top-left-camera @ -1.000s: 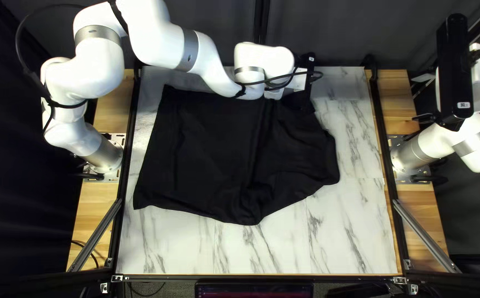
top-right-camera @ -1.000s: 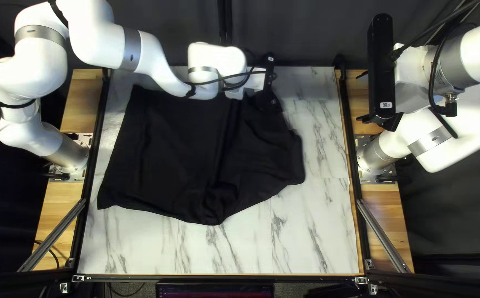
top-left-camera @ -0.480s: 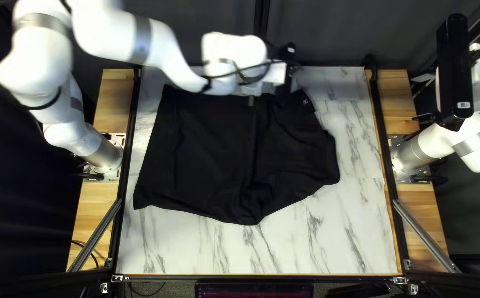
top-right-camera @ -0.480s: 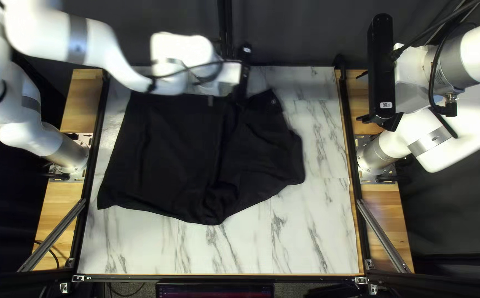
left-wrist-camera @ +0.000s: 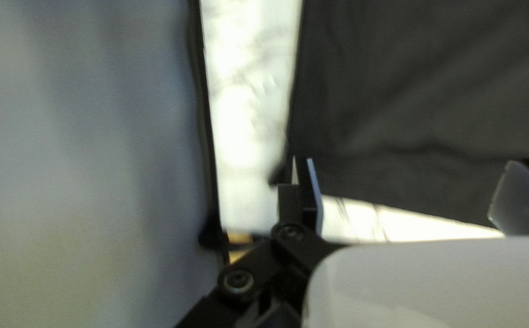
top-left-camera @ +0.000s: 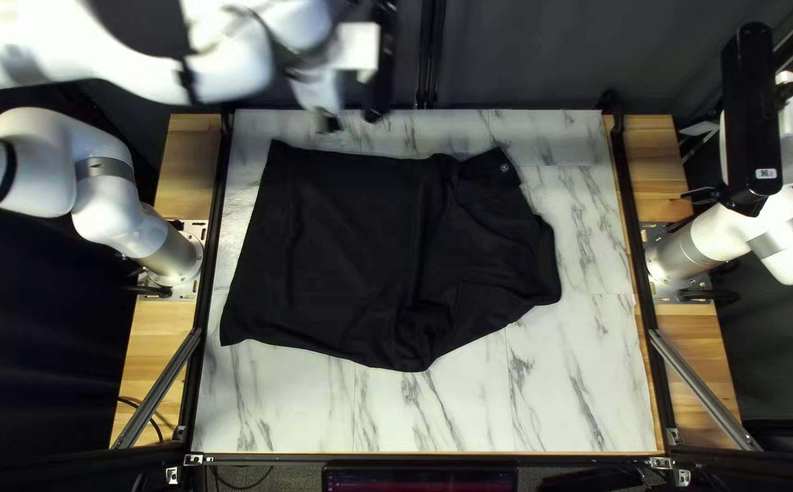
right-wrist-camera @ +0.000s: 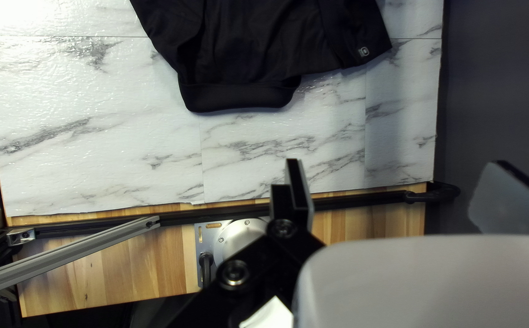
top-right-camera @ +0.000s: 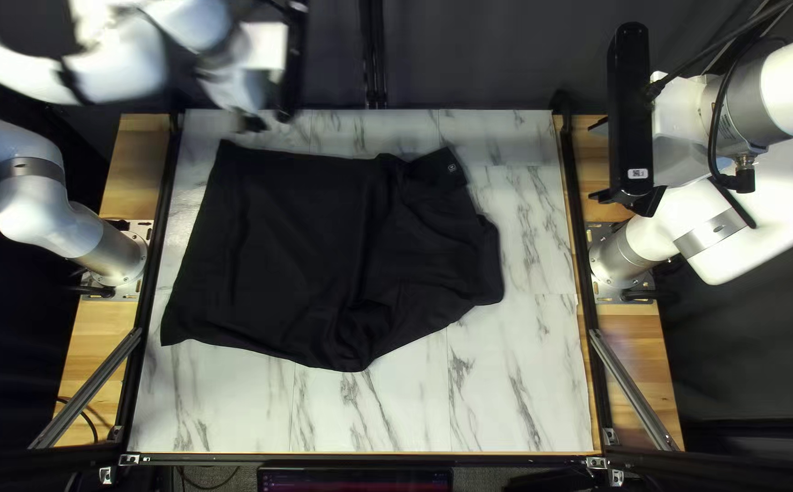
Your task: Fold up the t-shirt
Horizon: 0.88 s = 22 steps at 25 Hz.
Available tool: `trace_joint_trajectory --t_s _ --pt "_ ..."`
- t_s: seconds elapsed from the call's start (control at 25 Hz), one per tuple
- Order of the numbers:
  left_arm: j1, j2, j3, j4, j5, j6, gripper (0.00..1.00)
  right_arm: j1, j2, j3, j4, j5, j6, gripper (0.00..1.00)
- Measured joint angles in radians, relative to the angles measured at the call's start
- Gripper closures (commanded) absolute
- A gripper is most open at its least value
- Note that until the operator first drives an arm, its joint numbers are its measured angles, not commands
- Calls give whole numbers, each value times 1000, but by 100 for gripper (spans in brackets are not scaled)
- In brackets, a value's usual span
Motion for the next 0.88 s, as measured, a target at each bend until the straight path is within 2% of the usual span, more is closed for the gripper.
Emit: trace_joint_trajectory --t_s 0.16,0.88 --pt "43 -87 -45 -32 110 50 0 0 0 0 0 0 0 0" --pt "46 -93 -48 -35 120 55 0 0 0 0 0 0 0 0"
